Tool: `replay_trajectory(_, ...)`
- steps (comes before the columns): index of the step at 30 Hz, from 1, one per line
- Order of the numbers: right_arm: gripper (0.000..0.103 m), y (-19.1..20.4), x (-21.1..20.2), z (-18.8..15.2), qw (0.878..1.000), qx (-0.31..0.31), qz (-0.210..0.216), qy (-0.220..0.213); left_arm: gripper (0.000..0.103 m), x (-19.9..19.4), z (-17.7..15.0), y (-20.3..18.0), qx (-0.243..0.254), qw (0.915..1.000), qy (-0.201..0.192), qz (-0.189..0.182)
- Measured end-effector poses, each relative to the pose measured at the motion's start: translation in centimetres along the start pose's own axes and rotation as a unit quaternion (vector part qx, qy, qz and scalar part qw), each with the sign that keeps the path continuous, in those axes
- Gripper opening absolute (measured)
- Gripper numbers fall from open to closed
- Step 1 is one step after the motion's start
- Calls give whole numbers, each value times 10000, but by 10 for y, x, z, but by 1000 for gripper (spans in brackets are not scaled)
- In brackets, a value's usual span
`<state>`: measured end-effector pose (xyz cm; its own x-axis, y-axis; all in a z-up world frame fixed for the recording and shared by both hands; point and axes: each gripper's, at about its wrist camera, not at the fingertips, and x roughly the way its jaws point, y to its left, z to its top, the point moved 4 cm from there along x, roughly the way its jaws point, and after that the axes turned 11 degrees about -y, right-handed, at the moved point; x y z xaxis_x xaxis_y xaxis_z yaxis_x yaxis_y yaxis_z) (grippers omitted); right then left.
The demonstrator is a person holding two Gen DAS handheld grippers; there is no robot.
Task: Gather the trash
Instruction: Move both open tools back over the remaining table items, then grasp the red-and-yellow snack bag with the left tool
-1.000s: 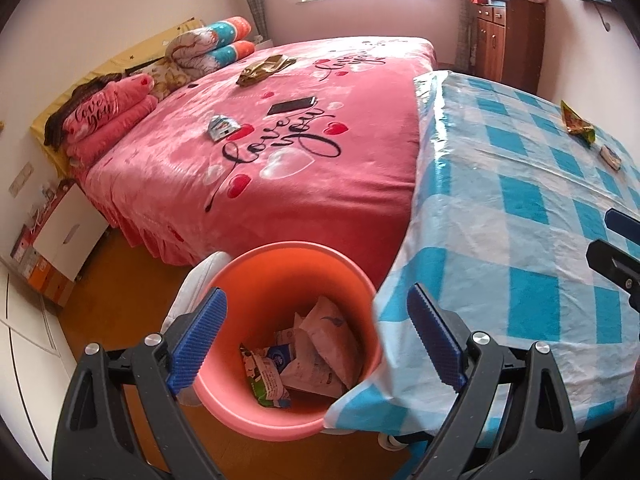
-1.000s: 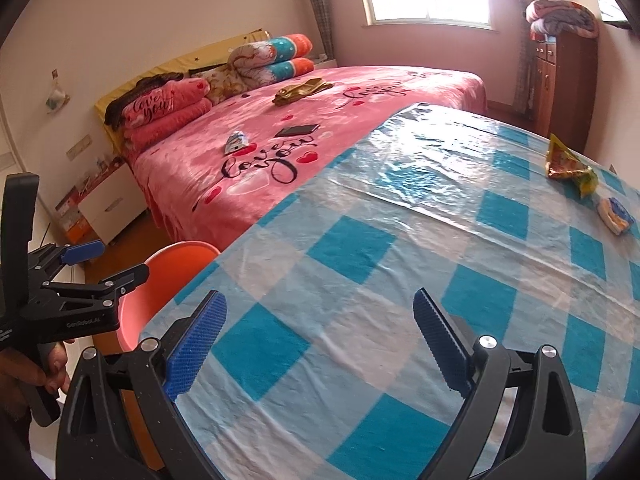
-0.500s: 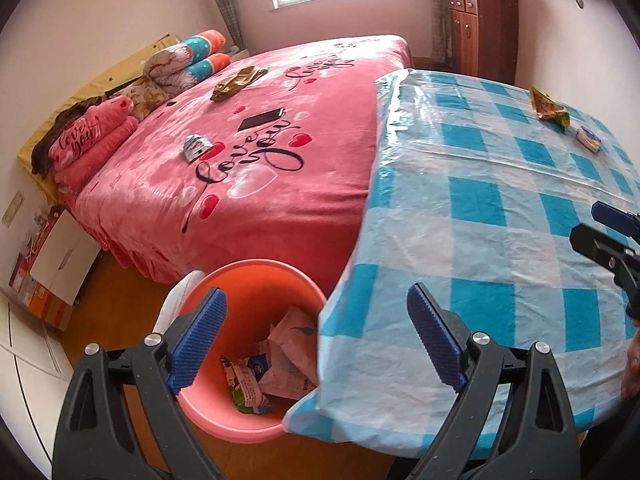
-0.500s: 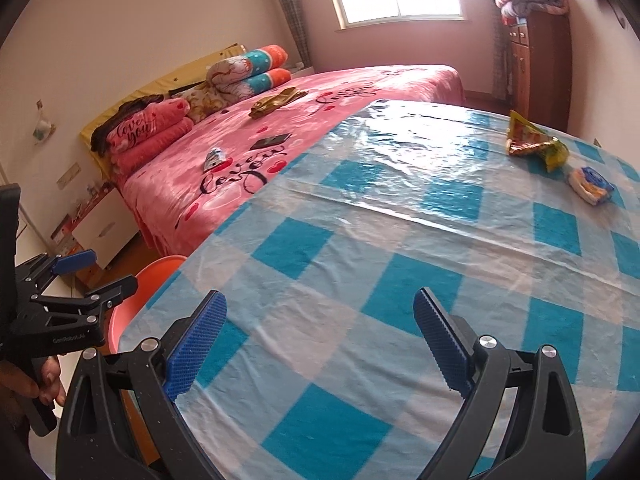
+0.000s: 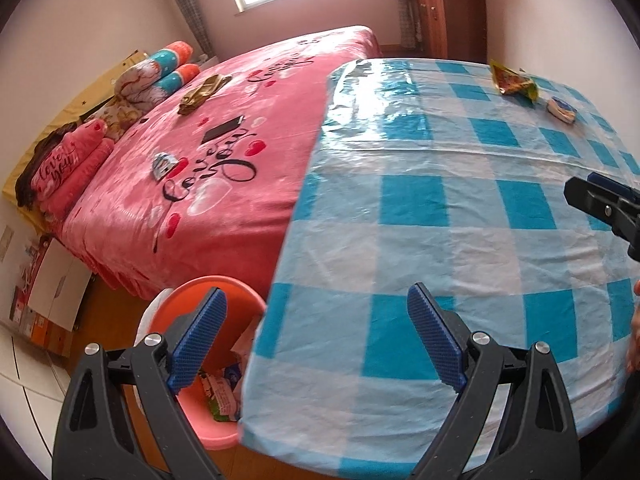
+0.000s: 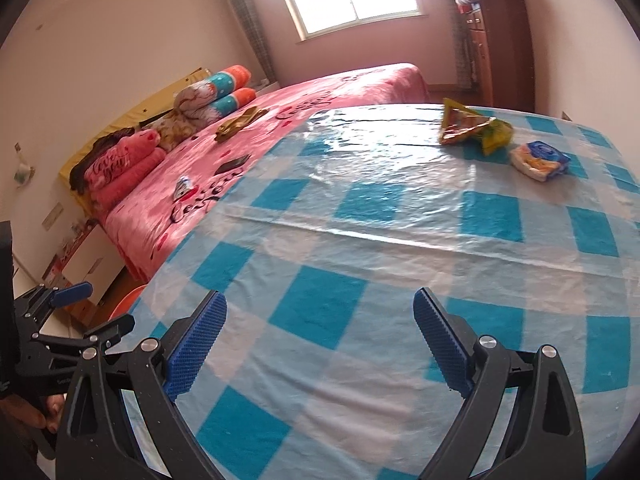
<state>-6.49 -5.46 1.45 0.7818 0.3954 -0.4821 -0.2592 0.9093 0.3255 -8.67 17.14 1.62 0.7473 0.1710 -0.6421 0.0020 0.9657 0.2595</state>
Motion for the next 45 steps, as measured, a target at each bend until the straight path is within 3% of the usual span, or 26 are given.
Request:
replay_trajectory(7,93,-26,-7,6,9996,39,-253,-133,92,5,8,-29,146,9998,-5,-163)
replay_trajectory(12,93,-53,-12,12,9984,248,-443,-260,92,11,23,-52,38,9989,-16,-473)
replay_trajectory(19,93,-104,-20,20,9937,746,-735,-406,92,25,74,-92,-156,9948,-227,-980)
replay_trajectory(28,93,-139,-32,21,9877,1257,-734,-565,92,64,174,-177,-644,9756,-478,-2043)
replay_trajectory(34,93,-154,-42,21,9855,1361,-773,-660,92,112,212,-241,-1184,9641,-117,-2373)
replay_trajectory(36,93,-163,-44,18,9840,1460,-804,-632,89,134,216,-259,-1530,9554,167,-2522)
replay_trajectory(41,93,-179,-51,16,9803,1750,-664,-626,83,168,221,-279,-2244,9394,443,-2553)
replay_trajectory(45,93,-187,-59,16,9768,1928,-598,-714,83,180,230,-291,-2197,9474,328,-2305)
